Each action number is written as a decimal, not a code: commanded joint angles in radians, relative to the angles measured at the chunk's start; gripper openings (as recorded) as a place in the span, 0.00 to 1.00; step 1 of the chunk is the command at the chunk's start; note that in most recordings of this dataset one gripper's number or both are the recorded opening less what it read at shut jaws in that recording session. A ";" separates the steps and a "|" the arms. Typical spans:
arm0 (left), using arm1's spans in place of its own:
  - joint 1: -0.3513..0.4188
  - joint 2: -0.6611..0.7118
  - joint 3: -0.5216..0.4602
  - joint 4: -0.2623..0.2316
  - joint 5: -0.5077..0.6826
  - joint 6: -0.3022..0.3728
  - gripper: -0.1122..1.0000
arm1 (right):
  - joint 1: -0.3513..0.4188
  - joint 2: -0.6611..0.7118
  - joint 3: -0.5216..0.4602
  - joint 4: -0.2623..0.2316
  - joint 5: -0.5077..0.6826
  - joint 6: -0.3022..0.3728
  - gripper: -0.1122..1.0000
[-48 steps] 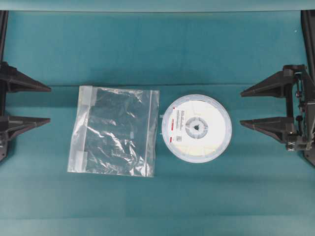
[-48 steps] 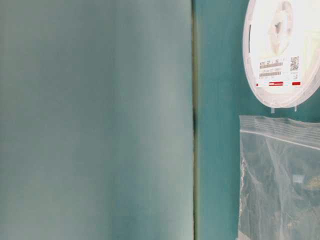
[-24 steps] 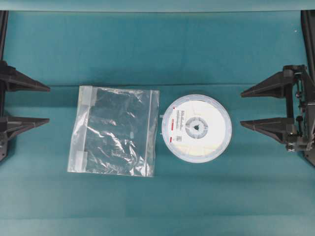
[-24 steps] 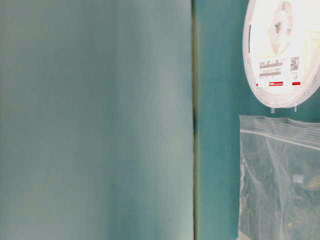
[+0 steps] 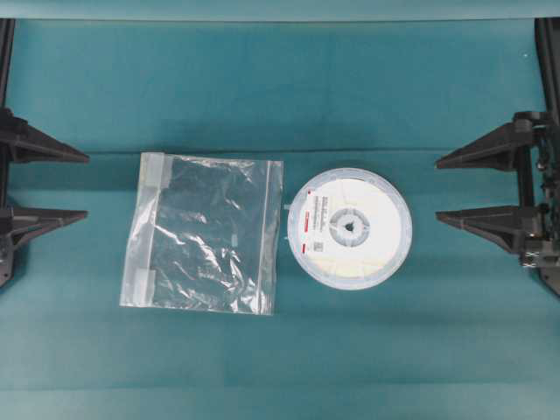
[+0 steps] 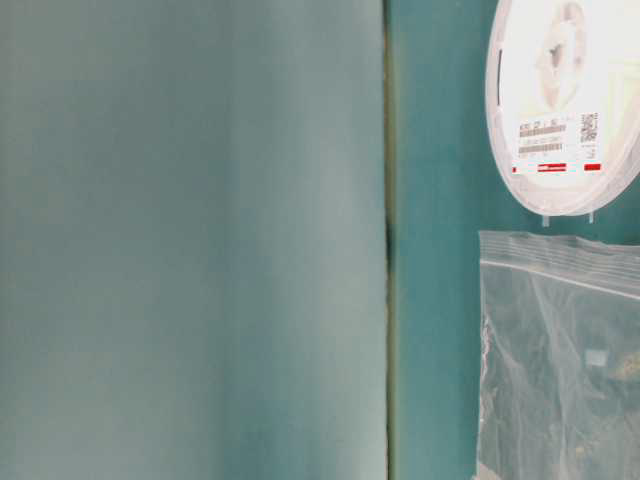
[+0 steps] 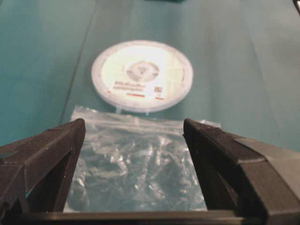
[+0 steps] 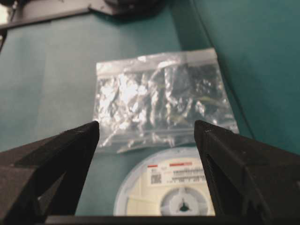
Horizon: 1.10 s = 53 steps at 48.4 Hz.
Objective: Take out the reel from the clear zip bag.
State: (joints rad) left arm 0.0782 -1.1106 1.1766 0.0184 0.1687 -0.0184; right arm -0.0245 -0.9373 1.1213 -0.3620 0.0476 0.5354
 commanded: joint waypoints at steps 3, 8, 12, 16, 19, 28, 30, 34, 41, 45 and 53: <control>0.000 0.005 -0.028 0.002 -0.006 -0.002 0.93 | 0.002 -0.012 -0.020 -0.003 -0.003 -0.011 0.90; 0.000 0.005 -0.028 0.002 -0.006 -0.002 0.93 | 0.002 -0.009 -0.020 -0.003 0.006 -0.011 0.90; 0.000 0.005 -0.028 0.002 -0.006 -0.002 0.93 | 0.002 -0.008 -0.020 -0.003 0.008 -0.011 0.90; 0.000 0.005 -0.028 0.002 -0.006 -0.002 0.93 | 0.002 -0.006 -0.020 -0.003 0.008 -0.009 0.90; 0.000 0.005 -0.029 0.002 -0.006 -0.002 0.93 | 0.002 -0.005 -0.018 -0.003 0.008 -0.008 0.90; 0.000 0.005 -0.029 0.002 -0.006 -0.002 0.93 | 0.002 -0.005 -0.018 -0.003 0.008 -0.005 0.90; 0.000 0.005 -0.028 0.002 -0.006 -0.003 0.93 | 0.002 -0.005 -0.018 -0.003 0.008 -0.005 0.90; 0.000 0.005 -0.029 0.002 -0.006 -0.003 0.93 | 0.002 -0.005 -0.017 -0.003 0.008 -0.003 0.90; 0.000 0.005 -0.029 0.002 -0.008 -0.003 0.93 | 0.002 -0.005 -0.017 -0.003 0.008 -0.002 0.90; 0.000 0.005 -0.028 0.002 -0.008 -0.003 0.93 | 0.002 -0.005 -0.017 -0.003 0.012 0.000 0.90; 0.000 0.005 -0.028 0.002 -0.008 -0.003 0.93 | 0.002 -0.005 -0.017 -0.003 0.037 0.002 0.90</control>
State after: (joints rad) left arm 0.0798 -1.1106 1.1766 0.0184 0.1687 -0.0199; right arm -0.0245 -0.9480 1.1198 -0.3620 0.0813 0.5369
